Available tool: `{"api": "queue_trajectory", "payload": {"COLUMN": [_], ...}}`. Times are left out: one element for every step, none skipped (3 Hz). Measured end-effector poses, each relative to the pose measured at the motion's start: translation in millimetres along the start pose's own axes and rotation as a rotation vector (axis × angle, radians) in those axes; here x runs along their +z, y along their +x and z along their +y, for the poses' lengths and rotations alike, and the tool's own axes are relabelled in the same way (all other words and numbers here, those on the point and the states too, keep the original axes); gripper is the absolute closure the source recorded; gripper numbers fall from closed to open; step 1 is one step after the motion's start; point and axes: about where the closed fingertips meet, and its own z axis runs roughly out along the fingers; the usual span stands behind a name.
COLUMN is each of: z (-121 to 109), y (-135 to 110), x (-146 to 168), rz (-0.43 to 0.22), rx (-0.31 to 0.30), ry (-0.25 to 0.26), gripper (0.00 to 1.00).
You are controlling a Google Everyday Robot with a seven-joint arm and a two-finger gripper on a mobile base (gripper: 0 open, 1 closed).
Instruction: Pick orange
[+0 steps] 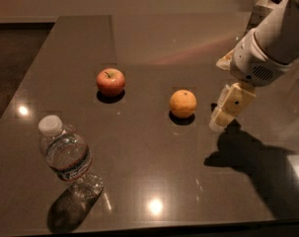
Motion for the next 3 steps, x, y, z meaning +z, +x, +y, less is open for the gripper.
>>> {"api": "queue_trajectory", "payload": {"z": [-11.4, -12.8, -12.2], "y": [-14.8, -24.9, -32.7], "x": [27.6, 44.9, 61.8], "rz": [-0.071, -0.103, -0.11], "rx": [0.051, 0.067, 0.083], "ry": [-0.03, -0.058, -0.078], "gripper": [0.0, 0.0, 0.0]}}
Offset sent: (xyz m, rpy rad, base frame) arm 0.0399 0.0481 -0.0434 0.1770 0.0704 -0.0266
